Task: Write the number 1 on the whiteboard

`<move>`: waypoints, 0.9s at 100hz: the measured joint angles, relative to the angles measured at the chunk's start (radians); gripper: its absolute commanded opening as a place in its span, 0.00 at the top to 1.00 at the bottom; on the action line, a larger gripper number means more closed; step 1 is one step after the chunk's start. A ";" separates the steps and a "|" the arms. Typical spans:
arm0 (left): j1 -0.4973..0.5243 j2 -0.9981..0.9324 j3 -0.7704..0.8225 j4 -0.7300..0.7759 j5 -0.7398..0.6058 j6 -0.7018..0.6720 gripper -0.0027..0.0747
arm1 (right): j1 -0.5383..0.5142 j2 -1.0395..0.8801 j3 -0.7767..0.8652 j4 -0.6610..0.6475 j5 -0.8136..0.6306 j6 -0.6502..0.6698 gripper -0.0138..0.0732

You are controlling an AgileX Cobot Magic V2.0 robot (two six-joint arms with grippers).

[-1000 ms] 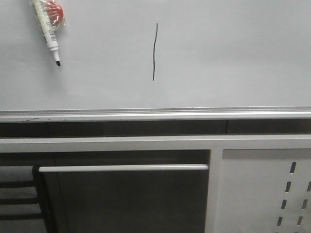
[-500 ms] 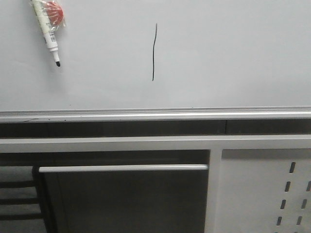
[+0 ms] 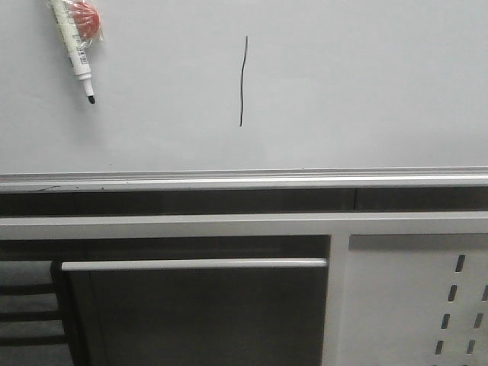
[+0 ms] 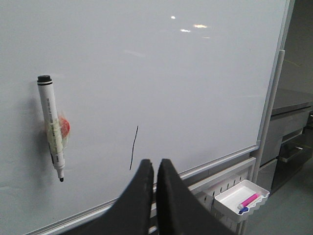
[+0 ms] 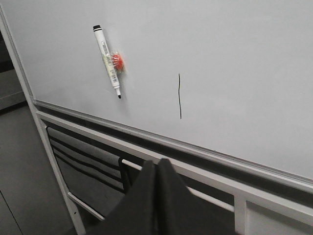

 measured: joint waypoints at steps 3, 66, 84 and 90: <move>0.000 0.000 0.000 0.000 0.000 0.000 0.99 | 0.000 0.000 0.000 0.000 0.000 0.000 0.90; 0.001 0.000 0.000 0.023 0.000 -0.003 0.99 | 0.000 0.000 0.000 0.002 -0.002 0.001 0.90; 0.105 0.000 0.021 0.396 -0.018 -0.268 0.99 | 0.000 0.000 0.000 0.002 -0.002 0.001 0.90; 0.180 0.000 0.042 0.486 -0.028 -0.369 0.99 | 0.000 0.000 0.000 0.002 -0.002 0.001 0.90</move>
